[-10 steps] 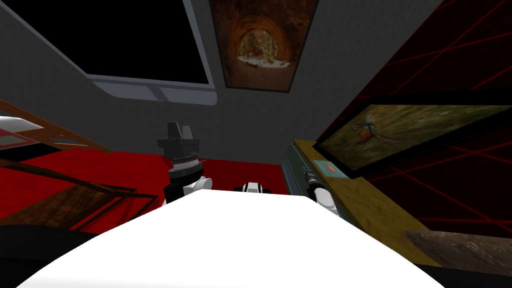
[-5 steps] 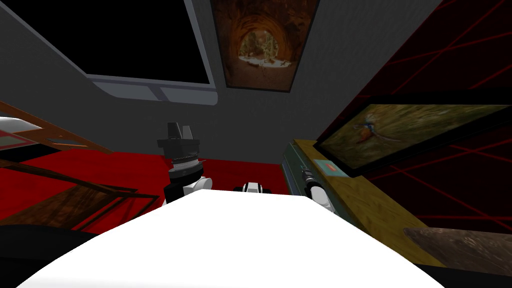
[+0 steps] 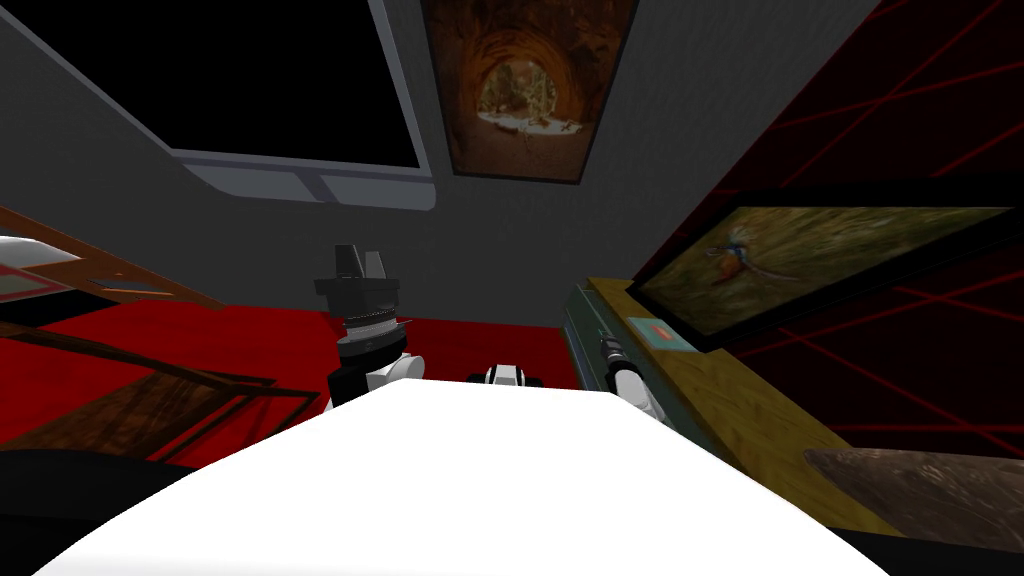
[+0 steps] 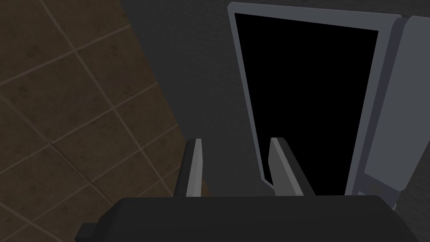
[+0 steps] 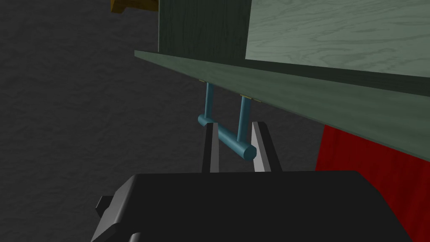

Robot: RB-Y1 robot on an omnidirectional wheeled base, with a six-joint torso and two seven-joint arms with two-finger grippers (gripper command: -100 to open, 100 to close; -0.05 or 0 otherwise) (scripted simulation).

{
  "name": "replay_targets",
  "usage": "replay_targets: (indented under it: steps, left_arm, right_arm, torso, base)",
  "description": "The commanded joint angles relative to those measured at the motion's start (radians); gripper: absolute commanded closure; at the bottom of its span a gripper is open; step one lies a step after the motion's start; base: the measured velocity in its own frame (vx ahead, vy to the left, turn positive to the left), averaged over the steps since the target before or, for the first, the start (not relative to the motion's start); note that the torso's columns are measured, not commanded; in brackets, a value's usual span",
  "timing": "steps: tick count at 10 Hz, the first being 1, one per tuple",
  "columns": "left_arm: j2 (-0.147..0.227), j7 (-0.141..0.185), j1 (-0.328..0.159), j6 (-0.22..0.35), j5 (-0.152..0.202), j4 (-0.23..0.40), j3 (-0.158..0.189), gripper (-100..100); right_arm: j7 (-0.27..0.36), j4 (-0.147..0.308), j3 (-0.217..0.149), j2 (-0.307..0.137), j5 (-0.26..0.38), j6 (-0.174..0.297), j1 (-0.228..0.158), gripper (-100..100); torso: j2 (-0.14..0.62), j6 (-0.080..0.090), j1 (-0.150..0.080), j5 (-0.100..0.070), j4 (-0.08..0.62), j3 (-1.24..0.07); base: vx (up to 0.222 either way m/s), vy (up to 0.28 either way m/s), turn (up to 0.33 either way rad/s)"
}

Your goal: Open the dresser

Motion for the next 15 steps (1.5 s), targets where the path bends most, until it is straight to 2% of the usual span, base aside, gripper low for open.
replay_targets:
  steps: [1, 3, 4, 7, 9, 10, 12, 14, 15]
  left_arm:
    - [0.0, 0.0, 0.0, 0.0, 0.0, 0.0, 0.0, 0]
    - [0.0, 0.0, 0.0, 0.0, 0.0, 0.0, 0.0, 0]
    - [0.0, 0.0, 0.0, 0.0, 0.0, 0.0, 0.0, 0]
    - [0.0, 0.0, 0.0, 0.0, 0.0, 0.0, 0.0, 0]
    - [0.0, 0.0, 0.0, 0.0, 0.0, 0.0, 0.0, 0]
    - [0.0, 0.0, 0.0, 0.0, 0.0, 0.0, 0.0, 0]
    - [0.0, 0.0, 0.0, 0.0, 0.0, 0.0, 0.0, 0]
    - [0.0, 0.0, 0.0, 0.0, 0.0, 0.0, 0.0, 0]
    - [0.0, 0.0, 0.0, 0.0, 0.0, 0.0, 0.0, 0]
  right_arm:
    - [0.076, 0.005, 0.049, -0.023, -0.09, 0.063, -0.01, 100]
    - [0.135, 0.005, 0.049, -0.023, -0.162, 0.063, -0.01, 100]
    - [0.164, 0.011, 0.097, -0.046, -0.192, 0.112, -0.019, 100]
    - [0.257, 0.011, 0.097, -0.046, -0.307, 0.125, -0.019, 100]
    - [0.277, 0.011, 0.097, -0.046, -0.336, 0.125, -0.019, 100]
    - [0.326, 0.016, 0.146, -0.069, -0.378, 0.175, -0.029, 100]
    - [0.372, 0.016, 0.146, -0.069, -0.408, 0.188, -0.029, 100]
    - [0.416, 0.016, 0.146, -0.069, -0.5, 0.188, -0.029, 100]
    - [0.456, 0.022, 0.194, -0.092, -0.536, 0.241, -0.038, 100]
  torso:
    - [-0.001, -0.004, 0.002, 0.001, 0.002, 0.0]
    - [0.001, -0.004, 0.007, 0.006, 0.005, 0.0]
    - [0.0, -0.005, 0.007, 0.007, 0.006, 0.0]
    - [0.001, -0.008, 0.012, 0.011, 0.009, 0.0]
    - [0.001, -0.009, 0.013, 0.011, 0.01, 0.0]
    - [0.001, -0.01, 0.012, 0.011, 0.01, 0.0]
    - [0.0, -0.011, 0.014, 0.012, 0.011, 0.0]
    - [0.0, -0.009, 0.012, 0.011, 0.01, 0.0]
    - [0.001, -0.009, 0.012, 0.011, 0.011, 0.0]
  base:
    - [-0.037, 0.022, 0.007]
    - [-0.012, 0.001, -0.004]
    - [-0.028, 0.01, -0.031]
    - [-0.018, 0.01, 0.004]
    - [0.002, -0.002, -0.005]
    - [-0.03, 0.013, -0.017]
    - [-0.023, 0.017, 0.014]
    - [0.003, -0.001, -0.004]
    - [-0.025, 0.007, -0.042]
